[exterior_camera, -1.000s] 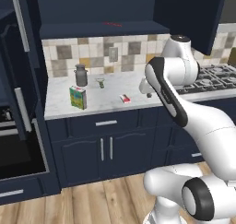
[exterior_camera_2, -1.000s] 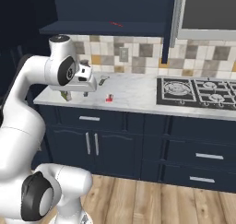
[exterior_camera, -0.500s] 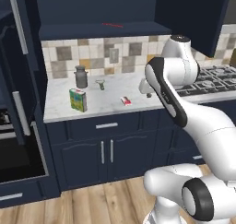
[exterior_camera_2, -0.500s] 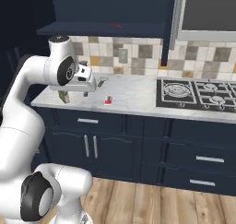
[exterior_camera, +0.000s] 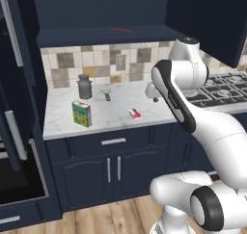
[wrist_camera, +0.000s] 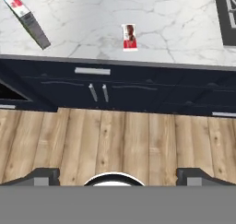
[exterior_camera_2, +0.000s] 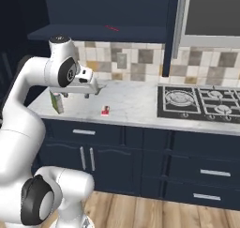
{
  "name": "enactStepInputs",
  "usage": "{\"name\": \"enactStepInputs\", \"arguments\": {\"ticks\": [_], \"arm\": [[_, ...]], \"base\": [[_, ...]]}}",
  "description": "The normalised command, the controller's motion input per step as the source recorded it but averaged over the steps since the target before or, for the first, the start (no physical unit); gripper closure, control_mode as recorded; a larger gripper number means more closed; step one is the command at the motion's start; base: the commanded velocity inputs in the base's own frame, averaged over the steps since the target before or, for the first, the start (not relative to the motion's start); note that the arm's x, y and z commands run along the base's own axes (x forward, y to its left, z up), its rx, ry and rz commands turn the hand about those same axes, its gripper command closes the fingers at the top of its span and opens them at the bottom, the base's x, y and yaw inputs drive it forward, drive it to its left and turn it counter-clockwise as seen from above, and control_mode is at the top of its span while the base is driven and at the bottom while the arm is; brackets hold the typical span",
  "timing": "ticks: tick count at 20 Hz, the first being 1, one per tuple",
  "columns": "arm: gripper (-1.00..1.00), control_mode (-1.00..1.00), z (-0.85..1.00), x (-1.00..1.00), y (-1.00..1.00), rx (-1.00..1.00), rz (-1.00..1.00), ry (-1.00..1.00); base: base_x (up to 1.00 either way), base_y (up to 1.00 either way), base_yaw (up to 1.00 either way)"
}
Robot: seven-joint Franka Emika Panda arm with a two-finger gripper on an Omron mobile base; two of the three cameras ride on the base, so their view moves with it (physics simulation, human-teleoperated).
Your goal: Pick the cereal and bar from the counter and place them in the cabinets closest to them.
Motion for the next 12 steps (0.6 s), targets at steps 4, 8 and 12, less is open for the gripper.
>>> {"name": "enactStepInputs", "arguments": {"ticks": [4, 8, 12], "arm": [[-1.00, 1.00, 0.00, 0.00, 0.00, 0.00, 0.00, 0.00], [-1.00, 1.00, 0.00, 0.00, 0.00, 0.00, 0.00, 0.00], [-1.00, 1.00, 0.00, 0.00, 0.00, 0.00, 0.00, 0.00]], "base": [[0.57, -0.06, -0.06], [0.58, -0.03, -0.07], [0.56, -0.01, -0.06]]}}
